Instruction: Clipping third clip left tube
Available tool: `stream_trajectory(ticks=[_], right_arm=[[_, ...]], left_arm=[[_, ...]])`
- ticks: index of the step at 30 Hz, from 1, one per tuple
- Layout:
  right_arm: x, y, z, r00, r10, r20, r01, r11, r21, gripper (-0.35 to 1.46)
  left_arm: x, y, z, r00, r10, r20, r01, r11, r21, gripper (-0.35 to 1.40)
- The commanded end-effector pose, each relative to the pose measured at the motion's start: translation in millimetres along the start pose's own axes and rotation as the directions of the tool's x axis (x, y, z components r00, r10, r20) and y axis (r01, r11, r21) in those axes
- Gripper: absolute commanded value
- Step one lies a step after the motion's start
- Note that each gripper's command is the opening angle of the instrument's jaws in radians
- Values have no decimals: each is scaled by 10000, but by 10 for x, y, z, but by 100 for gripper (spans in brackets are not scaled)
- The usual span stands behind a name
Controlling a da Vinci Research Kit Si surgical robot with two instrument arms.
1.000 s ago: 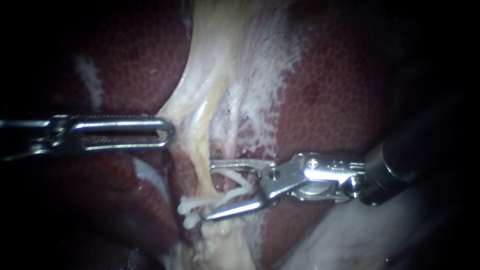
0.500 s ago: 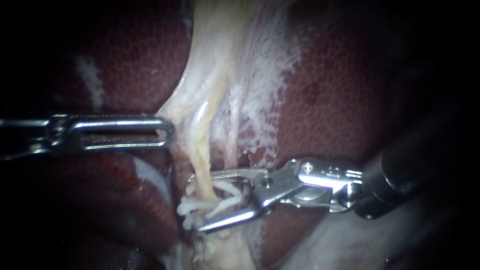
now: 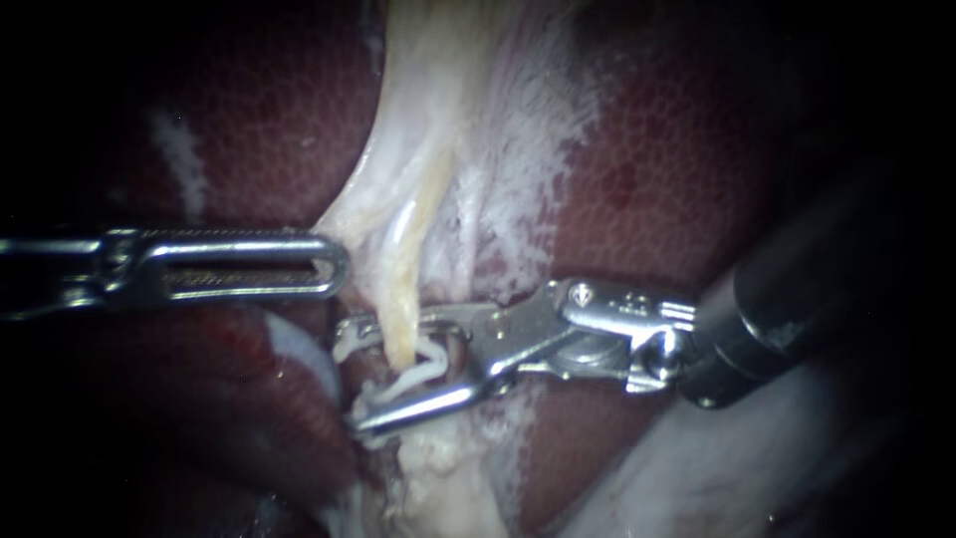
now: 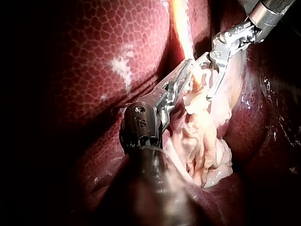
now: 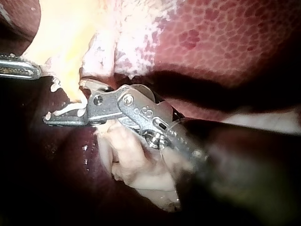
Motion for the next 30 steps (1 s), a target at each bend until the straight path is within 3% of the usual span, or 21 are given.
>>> stream_trajectory(ticks=[1, 6, 12, 16, 21, 30], right_arm=[[4, 0, -1, 10000, -37, -12, 37, 10000, -2, 50], [17, 3, -6, 10000, 46, -52, -46, 10000, 14, 47], [18, 8, -6, 10000, 53, -59, -53, 10000, 4, 34], [15, 15, -11, 9994, 341, -71, -341, 9994, 19, -35], [12, 24, -16, 9994, 337, -68, -337, 9994, 24, -35], [11, 22, -14, 9995, 324, -61, -324, 9995, 38, -35]], left_arm=[[0, 0, 0, 10000, 0, 1, 0, 10000, -5, -35], [0, 0, 0, 10000, 0, 1, 0, 10000, -6, -35], [0, 0, 1, 10000, 1, 4, -1, 10000, -12, -35], [0, 0, 1, 10000, 3, 5, -3, 10000, -13, -35], [1, 0, 1, 10000, 4, 5, -4, 10000, -14, -35], [1, 0, 2, 10000, 5, 5, -5, 10000, -15, -35]])
